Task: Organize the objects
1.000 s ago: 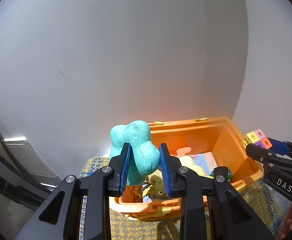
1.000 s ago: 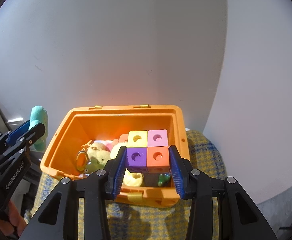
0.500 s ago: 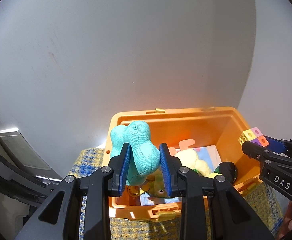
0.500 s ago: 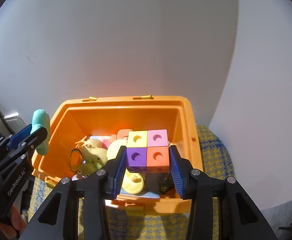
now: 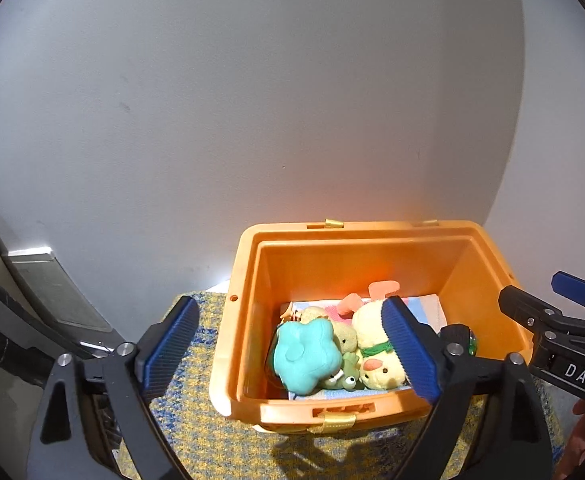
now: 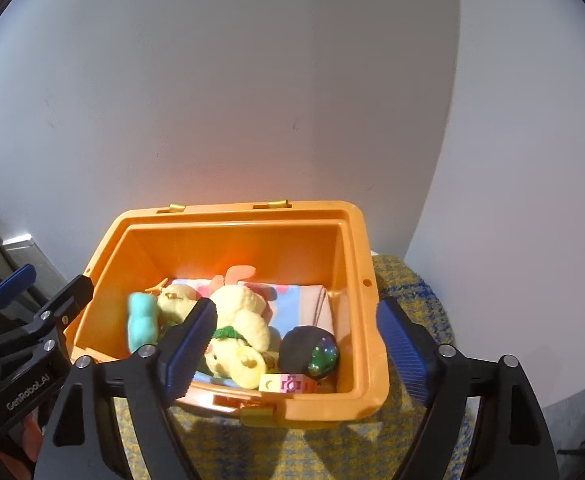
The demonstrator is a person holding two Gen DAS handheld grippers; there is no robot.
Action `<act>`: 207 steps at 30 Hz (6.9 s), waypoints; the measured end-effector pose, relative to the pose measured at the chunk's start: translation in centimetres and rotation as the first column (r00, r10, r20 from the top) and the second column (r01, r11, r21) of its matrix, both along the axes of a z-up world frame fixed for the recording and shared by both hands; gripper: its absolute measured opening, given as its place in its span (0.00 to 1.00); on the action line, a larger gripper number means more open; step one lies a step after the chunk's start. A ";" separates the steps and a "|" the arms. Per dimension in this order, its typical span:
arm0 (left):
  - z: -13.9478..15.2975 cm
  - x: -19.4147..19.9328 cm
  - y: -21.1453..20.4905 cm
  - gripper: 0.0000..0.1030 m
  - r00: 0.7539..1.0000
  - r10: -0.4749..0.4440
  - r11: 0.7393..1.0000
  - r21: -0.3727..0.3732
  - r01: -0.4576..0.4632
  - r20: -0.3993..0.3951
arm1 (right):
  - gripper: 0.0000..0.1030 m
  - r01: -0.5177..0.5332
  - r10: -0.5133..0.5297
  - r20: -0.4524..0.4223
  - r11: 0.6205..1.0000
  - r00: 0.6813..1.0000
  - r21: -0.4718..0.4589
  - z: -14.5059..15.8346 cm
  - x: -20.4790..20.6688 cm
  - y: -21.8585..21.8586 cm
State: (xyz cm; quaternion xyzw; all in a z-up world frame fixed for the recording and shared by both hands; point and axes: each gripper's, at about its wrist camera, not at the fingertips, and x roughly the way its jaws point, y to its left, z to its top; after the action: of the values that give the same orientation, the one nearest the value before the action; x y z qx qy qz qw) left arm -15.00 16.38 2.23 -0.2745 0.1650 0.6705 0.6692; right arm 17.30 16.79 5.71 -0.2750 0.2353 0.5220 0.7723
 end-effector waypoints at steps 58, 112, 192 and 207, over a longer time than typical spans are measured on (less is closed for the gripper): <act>-0.5 -1.2 -18.9 1.00 0.998 -0.014 0.988 -0.154 0.023 0.060 | 0.93 0.054 -0.059 -0.059 0.996 0.997 -0.077 2.1 -5.2 -20.0; -5.7 0.2 -25.6 1.00 0.999 -0.032 0.939 -0.342 0.041 0.032 | 0.93 0.051 -0.074 -0.095 0.973 0.993 -0.224 -3.1 -7.0 -26.4; -5.7 0.0 -25.5 1.00 0.998 -0.059 0.932 -0.356 0.067 0.032 | 0.93 0.058 -0.087 -0.119 0.972 0.989 -0.228 -3.2 -6.8 -26.4; -6.3 1.0 -25.1 1.00 0.997 -0.077 0.923 -0.375 0.083 0.031 | 0.93 0.073 -0.101 -0.120 0.972 0.988 -0.223 -3.4 -6.9 -26.4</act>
State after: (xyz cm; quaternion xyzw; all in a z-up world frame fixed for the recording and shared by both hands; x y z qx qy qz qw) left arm -14.01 -8.75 -4.06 -0.3959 0.2964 0.5965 0.6321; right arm 10.39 -9.57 2.36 -0.3124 0.3531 0.4756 0.7427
